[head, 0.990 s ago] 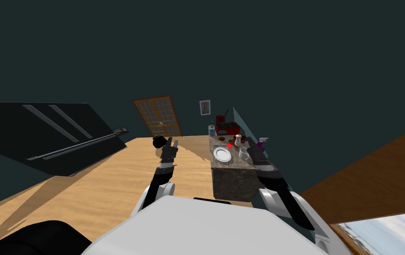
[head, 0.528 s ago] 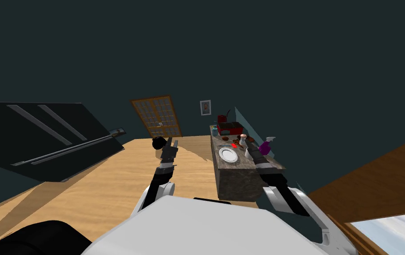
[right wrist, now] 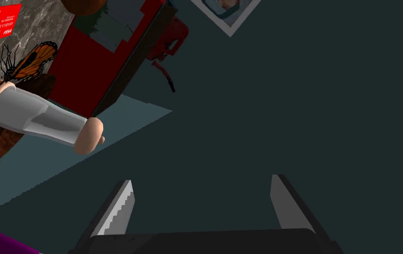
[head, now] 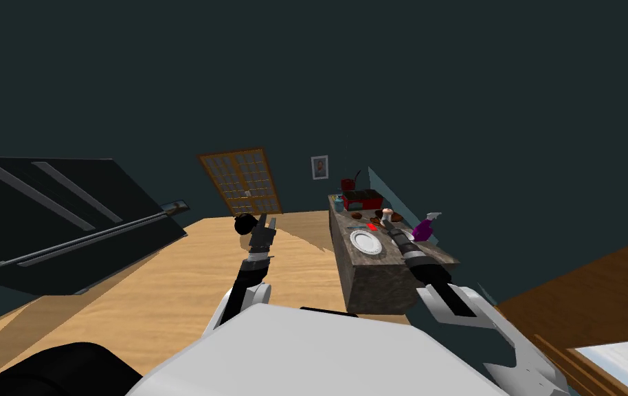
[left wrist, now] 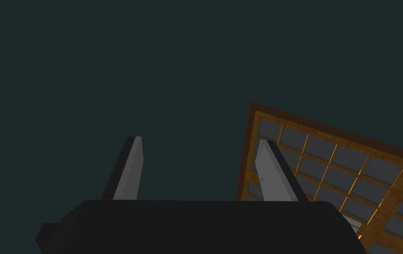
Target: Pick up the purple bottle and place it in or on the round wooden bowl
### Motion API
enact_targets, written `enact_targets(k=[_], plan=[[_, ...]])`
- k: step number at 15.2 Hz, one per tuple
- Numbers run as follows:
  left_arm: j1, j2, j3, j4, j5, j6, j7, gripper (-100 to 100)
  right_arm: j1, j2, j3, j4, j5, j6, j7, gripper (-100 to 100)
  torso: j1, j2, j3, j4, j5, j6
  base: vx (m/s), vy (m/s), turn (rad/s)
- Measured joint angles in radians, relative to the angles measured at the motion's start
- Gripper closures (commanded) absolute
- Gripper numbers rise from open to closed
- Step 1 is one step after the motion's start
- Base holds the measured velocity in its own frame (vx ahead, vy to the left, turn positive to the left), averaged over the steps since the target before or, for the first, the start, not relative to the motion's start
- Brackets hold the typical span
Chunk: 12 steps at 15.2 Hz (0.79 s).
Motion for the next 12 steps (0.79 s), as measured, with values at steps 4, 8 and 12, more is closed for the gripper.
enact_targets(k=[4, 8, 12], plan=[[0.000, 0.000, 0.000, 0.000, 0.000, 0.000, 0.000, 0, -0.035, -0.044, -0.022, 0.074, 0.038, 0.071, -0.004, -100, -0.001, -0.002, -0.001, 0.000, 0.000, 0.000, 0.065, 0.152, -0.058], [0.000, 0.000, 0.000, 0.000, 0.000, 0.000, 0.000, 0, -0.055, -0.089, -0.052, 0.154, 0.081, 0.133, -0.006, -100, 0.000, -0.003, -0.001, -0.001, 0.000, 0.000, 0.068, 0.154, -0.050], [0.000, 0.000, 0.000, 0.000, 0.000, 0.000, 0.000, 0, -0.067, -0.123, -0.072, 0.200, 0.104, 0.194, -0.013, -100, -0.005, -0.002, -0.001, 0.000, -0.001, 0.000, 0.064, 0.089, -0.036]])
